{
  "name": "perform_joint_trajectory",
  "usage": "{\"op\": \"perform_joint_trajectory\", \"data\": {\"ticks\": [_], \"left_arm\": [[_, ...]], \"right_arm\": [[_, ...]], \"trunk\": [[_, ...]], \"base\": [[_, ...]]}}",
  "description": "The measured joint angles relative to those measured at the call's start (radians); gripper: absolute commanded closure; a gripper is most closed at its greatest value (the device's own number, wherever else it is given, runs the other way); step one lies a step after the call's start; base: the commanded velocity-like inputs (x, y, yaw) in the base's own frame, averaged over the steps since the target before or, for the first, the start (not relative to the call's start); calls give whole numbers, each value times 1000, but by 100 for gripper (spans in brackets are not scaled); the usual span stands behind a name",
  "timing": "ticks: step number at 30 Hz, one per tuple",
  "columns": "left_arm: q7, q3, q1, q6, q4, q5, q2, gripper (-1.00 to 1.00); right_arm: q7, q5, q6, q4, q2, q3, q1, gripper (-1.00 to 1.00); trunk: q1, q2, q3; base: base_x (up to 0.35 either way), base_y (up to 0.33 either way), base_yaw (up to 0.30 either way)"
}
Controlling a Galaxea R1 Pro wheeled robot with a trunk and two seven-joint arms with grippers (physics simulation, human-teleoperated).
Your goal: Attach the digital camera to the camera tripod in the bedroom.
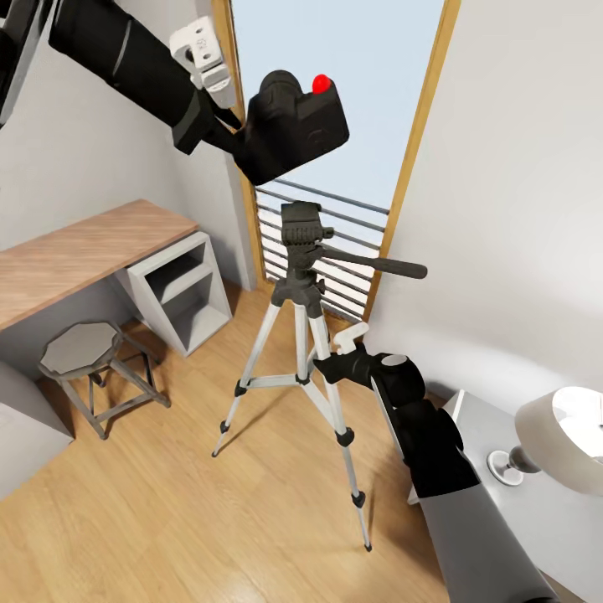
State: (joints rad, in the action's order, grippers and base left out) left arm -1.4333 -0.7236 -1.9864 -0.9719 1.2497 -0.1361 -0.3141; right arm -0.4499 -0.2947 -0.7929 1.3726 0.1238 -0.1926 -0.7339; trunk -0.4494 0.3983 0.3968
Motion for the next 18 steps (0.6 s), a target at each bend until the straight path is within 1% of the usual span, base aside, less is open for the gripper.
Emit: {"op": "perform_joint_trajectory", "data": {"ticks": [3,6,7,9,11,15,18], "left_arm": [[-64,-7,0,-37,4,-3,-3,100],[-92,-14,0,-44,6,-8,-5,100],[-107,-45,0,-49,10,-8,-5,100],[-110,-60,0,-51,11,-12,-4,100],[-110,-68,0,-53,16,-16,-4,100],[-110,-75,0,-56,45,-28,-5,100],[-108,-77,0,-57,92,-66,-6,100]], "right_arm": [[0,0,0,0,0,0,0,100],[0,0,0,0,0,0,0,100],[0,0,0,0,0,0,0,100],[0,0,1,-1,0,0,0,100],[0,0,1,-1,0,0,0,100],[0,0,1,-1,0,0,0,100],[0,0,1,-1,0,0,0,100]], "trunk": [[0,0,0],[0,0,0],[0,0,0],[0,0,0],[0,0,0],[0,0,0],[0,0,0]], "base": [[0,0,0],[0,0,0],[0,0,0],[0,0,0],[0,0,0],[0,0,0],[0,0,0]]}}
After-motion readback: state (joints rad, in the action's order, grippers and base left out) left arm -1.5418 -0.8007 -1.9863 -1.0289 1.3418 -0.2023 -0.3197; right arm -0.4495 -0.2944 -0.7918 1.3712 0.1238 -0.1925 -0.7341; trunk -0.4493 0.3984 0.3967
